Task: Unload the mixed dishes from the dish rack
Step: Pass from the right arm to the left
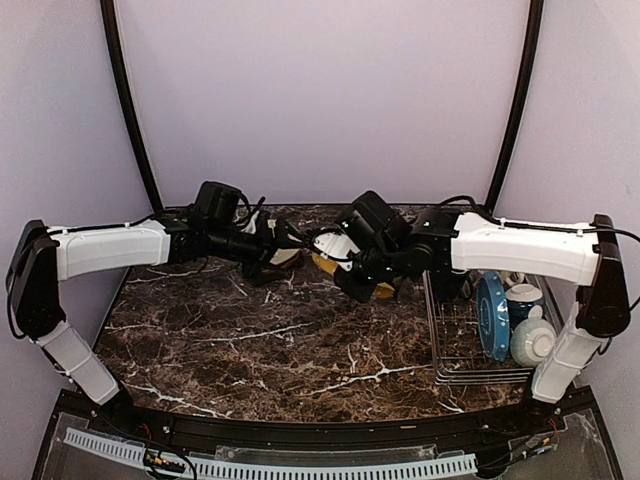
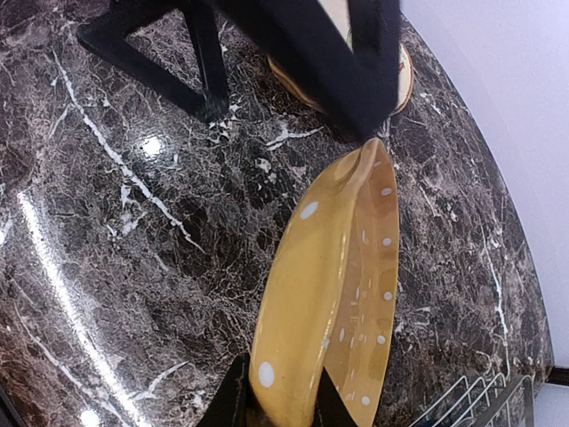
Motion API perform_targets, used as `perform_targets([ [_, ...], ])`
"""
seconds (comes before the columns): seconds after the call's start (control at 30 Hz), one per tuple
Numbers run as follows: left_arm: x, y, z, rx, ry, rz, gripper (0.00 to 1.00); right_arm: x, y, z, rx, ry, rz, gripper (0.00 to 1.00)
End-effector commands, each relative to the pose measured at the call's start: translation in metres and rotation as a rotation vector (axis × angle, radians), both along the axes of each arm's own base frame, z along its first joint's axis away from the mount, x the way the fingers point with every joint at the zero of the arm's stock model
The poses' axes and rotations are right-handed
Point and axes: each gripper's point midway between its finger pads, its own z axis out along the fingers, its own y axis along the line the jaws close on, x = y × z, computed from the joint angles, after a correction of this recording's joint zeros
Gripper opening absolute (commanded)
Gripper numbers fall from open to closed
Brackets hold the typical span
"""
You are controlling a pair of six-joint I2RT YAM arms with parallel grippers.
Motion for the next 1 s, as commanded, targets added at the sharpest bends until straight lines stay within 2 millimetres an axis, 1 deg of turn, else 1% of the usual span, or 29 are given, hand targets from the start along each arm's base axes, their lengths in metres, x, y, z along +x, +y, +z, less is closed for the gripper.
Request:
perform_targets([
  [0.0,-0.003,-0.023,-0.008,0.019,0.033,-0.029,0.98,0.015,0.026,0.040,0.053,-0.225,0.003,0.00],
  [0.03,-0.005,-0.028,-0.013,0.024,0.045,-0.040,0.97,0.013,0.029,0.039,0.044,-0.237,0.008,0.00],
  [0.07,-0.005,-0.032,-0.010,0.018,0.039,-0.047,0.96,0.012,0.031,0.039,0.036,-0.248,0.012,0.00],
  [0.1,-0.007,-0.039,-0.013,0.014,0.044,-0.063,0.94,0.010,0.034,0.038,0.030,-0.256,0.018,0.00],
  [0.13,-0.007,-0.043,-0.009,0.003,0.039,-0.071,0.92,0.009,0.035,0.037,0.024,-0.265,0.018,0.00],
  [0.17,-0.009,-0.050,-0.011,-0.004,0.041,-0.088,0.91,0.008,0.036,0.036,0.020,-0.272,0.017,0.00],
  [0.23,-0.010,-0.057,-0.009,-0.014,0.036,-0.109,0.84,0.007,0.036,0.033,0.011,-0.277,0.017,0.00],
  [0.27,-0.010,-0.059,-0.008,-0.018,0.030,-0.114,0.78,0.007,0.036,0.032,0.009,-0.279,0.015,0.00],
  [0.3,-0.010,-0.061,-0.008,-0.023,0.026,-0.120,0.75,0.007,0.036,0.031,0.003,-0.279,0.013,0.00],
  [0.33,-0.012,-0.061,-0.010,-0.022,0.031,-0.122,0.69,0.007,0.036,0.029,-0.001,-0.281,0.010,0.00],
  [0.37,-0.010,-0.063,-0.004,-0.044,0.009,-0.123,0.66,0.006,0.035,0.028,-0.004,-0.281,0.008,0.00],
  [0.4,-0.011,-0.062,-0.007,-0.050,0.015,-0.122,0.62,0.006,0.035,0.027,-0.006,-0.282,0.005,0.00],
  [0.43,-0.010,-0.064,-0.001,-0.074,-0.008,-0.121,0.59,0.006,0.034,0.026,-0.006,-0.283,0.002,0.00],
  [0.47,-0.011,-0.063,-0.003,-0.077,-0.005,-0.120,0.53,0.006,0.034,0.026,-0.008,-0.283,-0.001,0.00],
  [0.57,-0.010,-0.063,0.000,-0.077,-0.026,-0.122,0.42,0.006,0.031,0.025,-0.012,-0.284,-0.012,0.00],
  [0.6,-0.010,-0.062,0.000,-0.075,-0.035,-0.123,0.40,0.006,0.031,0.027,-0.008,-0.284,-0.014,0.00],
  [0.63,-0.010,-0.062,0.000,-0.072,-0.039,-0.124,0.36,0.005,0.030,0.027,-0.006,-0.285,-0.015,0.00],
  [0.67,-0.009,-0.061,0.000,-0.066,-0.048,-0.126,0.34,0.005,0.030,0.028,-0.004,-0.284,-0.015,0.00],
  [0.7,-0.009,-0.061,0.000,-0.061,-0.050,-0.127,0.29,0.005,0.028,0.030,-0.001,-0.287,-0.019,0.00],
  [0.73,-0.008,-0.059,-0.002,-0.049,-0.055,-0.128,0.26,0.004,0.028,0.030,-0.001,-0.287,-0.020,0.00],
  [0.87,-0.004,-0.051,-0.003,-0.023,-0.076,-0.125,0.06,0.003,0.024,0.031,0.006,-0.286,-0.031,0.00],
  [0.9,-0.003,-0.050,-0.003,-0.017,-0.084,-0.123,0.02,0.003,0.023,0.032,0.007,-0.284,-0.033,0.07],
  [0.97,0.001,-0.045,-0.002,-0.007,-0.096,-0.116,0.01,0.002,0.022,0.032,0.008,-0.278,-0.038,0.26],
])
